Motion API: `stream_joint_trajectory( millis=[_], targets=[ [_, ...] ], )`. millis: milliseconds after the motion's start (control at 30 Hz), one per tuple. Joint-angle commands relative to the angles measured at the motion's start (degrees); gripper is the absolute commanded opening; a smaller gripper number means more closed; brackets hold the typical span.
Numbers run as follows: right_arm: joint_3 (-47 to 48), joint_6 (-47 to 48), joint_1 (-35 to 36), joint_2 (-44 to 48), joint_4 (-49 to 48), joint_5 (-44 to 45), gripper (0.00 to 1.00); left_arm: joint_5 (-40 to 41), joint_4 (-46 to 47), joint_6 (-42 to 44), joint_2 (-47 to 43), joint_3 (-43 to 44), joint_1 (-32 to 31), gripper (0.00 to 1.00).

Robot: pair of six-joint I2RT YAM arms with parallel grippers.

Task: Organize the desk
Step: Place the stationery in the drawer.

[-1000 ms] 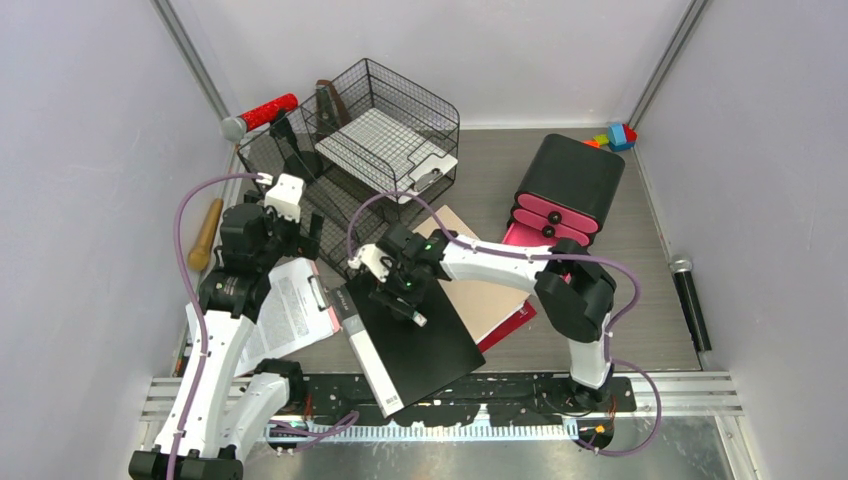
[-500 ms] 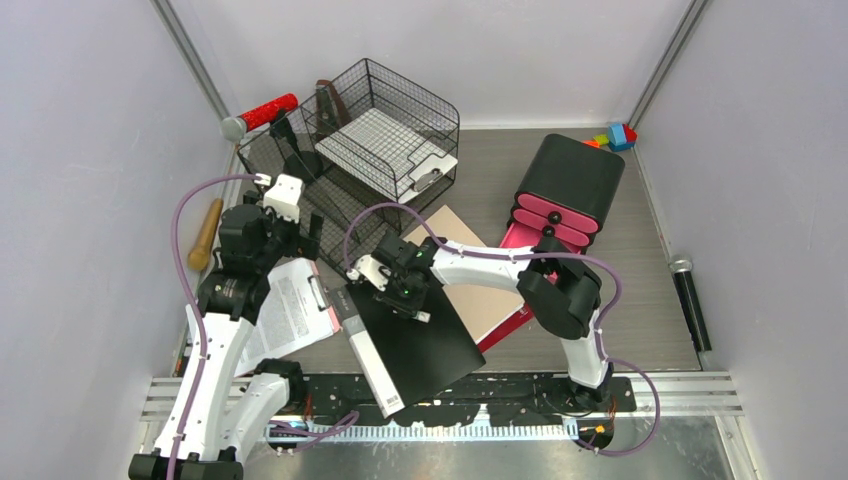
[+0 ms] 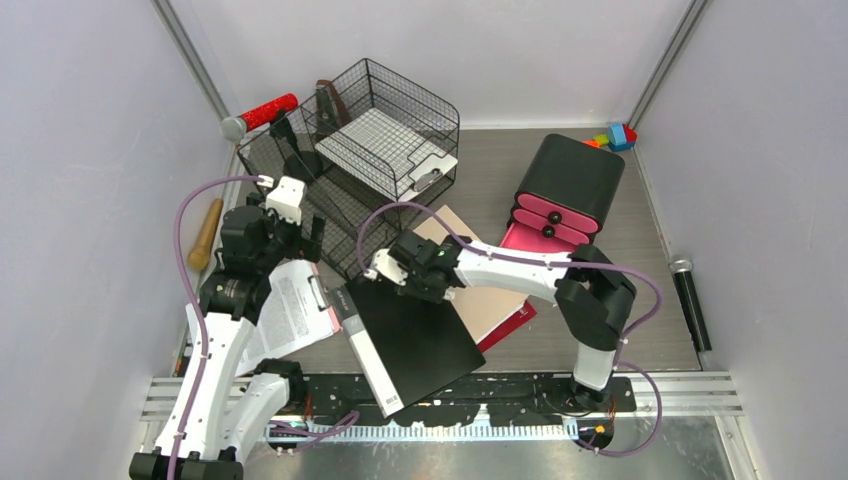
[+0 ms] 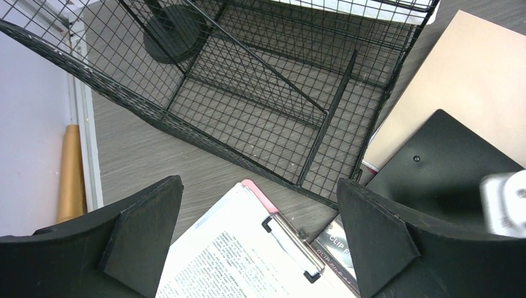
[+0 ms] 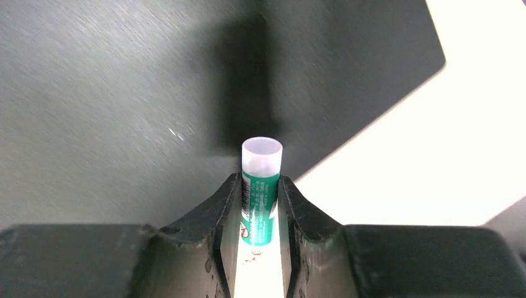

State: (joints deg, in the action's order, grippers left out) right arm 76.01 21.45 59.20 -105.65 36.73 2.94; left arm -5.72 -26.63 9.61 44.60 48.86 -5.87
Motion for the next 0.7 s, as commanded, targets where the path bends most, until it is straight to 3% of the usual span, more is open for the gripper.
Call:
stream_joint_trajectory(
  millis=[0, 267, 667],
  targets=[
    [-3.3, 4.0, -3.8, 6.7, -0.5, 8.0, 0.02, -1.1, 2.6, 0.1, -0.6, -0.1, 0.3, 0.99],
    [-7.0, 7.3, -18.4, 12.5, -0.5, 9.0, 0.01, -1.4, 2.6, 0.2, -0.6, -0.2, 0.3, 0.99],
    [-10.2, 10.9, -29.7, 15.8, -0.9, 8.2, 0.0, -1.6, 2.7, 0.3, -0.3, -0.3, 0.3, 0.99]
  ],
)
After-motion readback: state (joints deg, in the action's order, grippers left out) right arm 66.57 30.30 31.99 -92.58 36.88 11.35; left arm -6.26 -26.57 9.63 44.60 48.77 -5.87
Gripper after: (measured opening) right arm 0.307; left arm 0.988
